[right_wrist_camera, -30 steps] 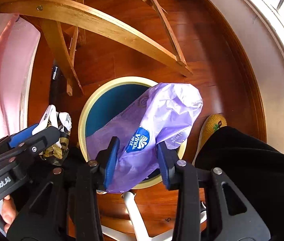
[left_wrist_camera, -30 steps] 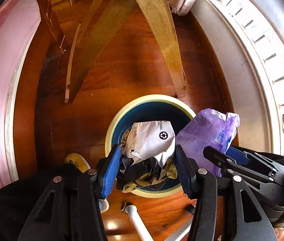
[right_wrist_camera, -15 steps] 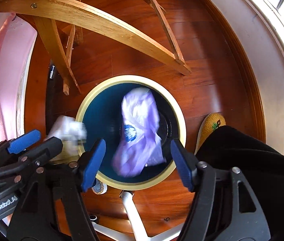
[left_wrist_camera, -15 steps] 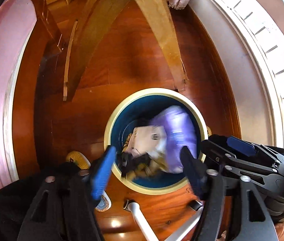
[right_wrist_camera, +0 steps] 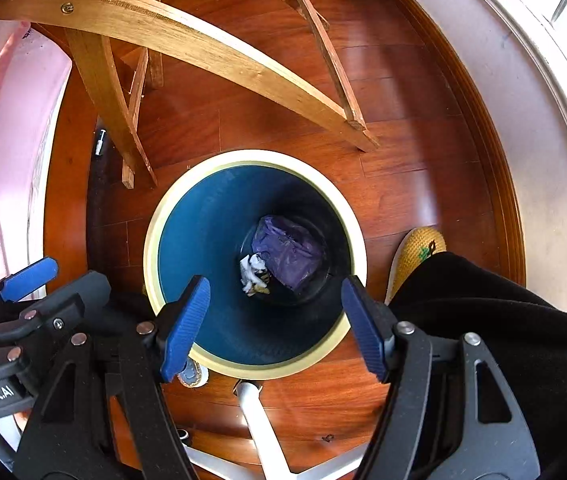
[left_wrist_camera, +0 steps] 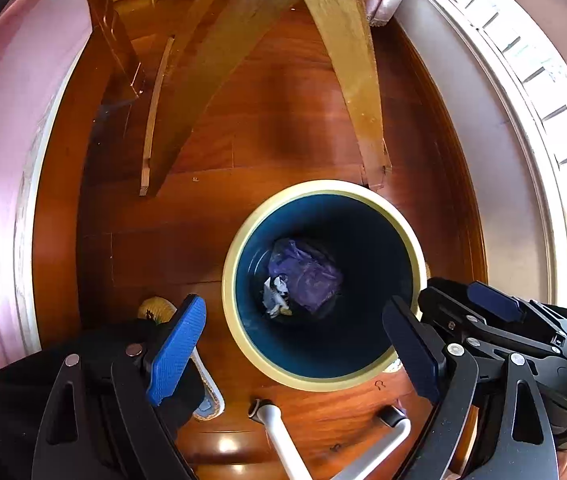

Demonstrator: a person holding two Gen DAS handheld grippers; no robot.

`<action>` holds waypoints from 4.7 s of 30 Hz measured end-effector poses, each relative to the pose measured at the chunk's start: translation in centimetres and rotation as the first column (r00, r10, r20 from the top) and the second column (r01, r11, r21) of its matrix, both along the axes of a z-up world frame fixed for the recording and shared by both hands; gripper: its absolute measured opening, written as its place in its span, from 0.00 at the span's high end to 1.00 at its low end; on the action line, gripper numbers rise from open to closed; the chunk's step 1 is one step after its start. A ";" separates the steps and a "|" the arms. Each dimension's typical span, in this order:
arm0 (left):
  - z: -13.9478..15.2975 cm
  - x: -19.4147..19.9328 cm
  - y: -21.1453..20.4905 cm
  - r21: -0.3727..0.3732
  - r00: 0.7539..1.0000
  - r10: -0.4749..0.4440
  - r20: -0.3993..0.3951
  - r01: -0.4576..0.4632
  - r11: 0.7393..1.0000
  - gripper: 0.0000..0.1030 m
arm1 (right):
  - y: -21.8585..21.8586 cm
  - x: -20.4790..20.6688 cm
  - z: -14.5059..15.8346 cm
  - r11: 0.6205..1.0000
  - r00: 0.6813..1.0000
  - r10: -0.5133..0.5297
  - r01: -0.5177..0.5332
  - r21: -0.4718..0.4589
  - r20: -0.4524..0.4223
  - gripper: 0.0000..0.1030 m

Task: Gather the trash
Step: 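Open both tools to drop the wrapper and bag into the bin, then raise both tools back over the table toward the remaining trash, then grasp the blue face mask with the left tool while the right tool grasps the foil pouch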

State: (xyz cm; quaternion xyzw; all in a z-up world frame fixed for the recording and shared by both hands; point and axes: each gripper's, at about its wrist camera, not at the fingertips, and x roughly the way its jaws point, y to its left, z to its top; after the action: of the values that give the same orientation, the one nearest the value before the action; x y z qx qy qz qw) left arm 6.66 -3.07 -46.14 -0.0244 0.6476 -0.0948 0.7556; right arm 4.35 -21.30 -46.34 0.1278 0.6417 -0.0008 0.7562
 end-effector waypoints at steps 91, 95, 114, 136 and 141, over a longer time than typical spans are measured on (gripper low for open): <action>32.2 17.8 6.8 0.107 0.935 0.155 0.320 -0.198 0.974 0.55 | -3.5 23.3 36.1 0.992 0.843 0.120 -0.126 -0.023 0.524 0.29; 32.6 17.4 8.3 0.025 0.933 0.190 0.305 -0.208 0.978 0.79 | -4.1 25.3 34.8 0.993 0.870 0.074 -0.111 0.048 0.487 0.29; 32.6 16.6 9.3 -0.030 0.928 0.192 0.319 -0.193 0.981 0.82 | 2.5 27.5 32.2 0.986 0.840 0.151 -0.091 -0.138 0.521 0.62; 36.0 8.3 10.2 -0.106 0.933 0.179 0.312 -0.153 0.982 0.89 | 6.0 12.3 40.7 0.937 0.736 0.348 -0.289 -0.195 0.581 0.88; 37.9 4.4 9.9 -0.117 0.926 0.153 0.344 -0.120 0.986 0.89 | 6.6 6.5 41.2 0.925 0.719 0.379 -0.309 -0.220 0.582 0.88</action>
State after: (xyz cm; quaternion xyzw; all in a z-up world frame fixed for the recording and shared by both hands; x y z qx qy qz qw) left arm 11.07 6.82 -8.24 -0.0875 0.4937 -0.0751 0.8620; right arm 10.82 -14.73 -5.17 -0.0412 0.3717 0.1471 0.9157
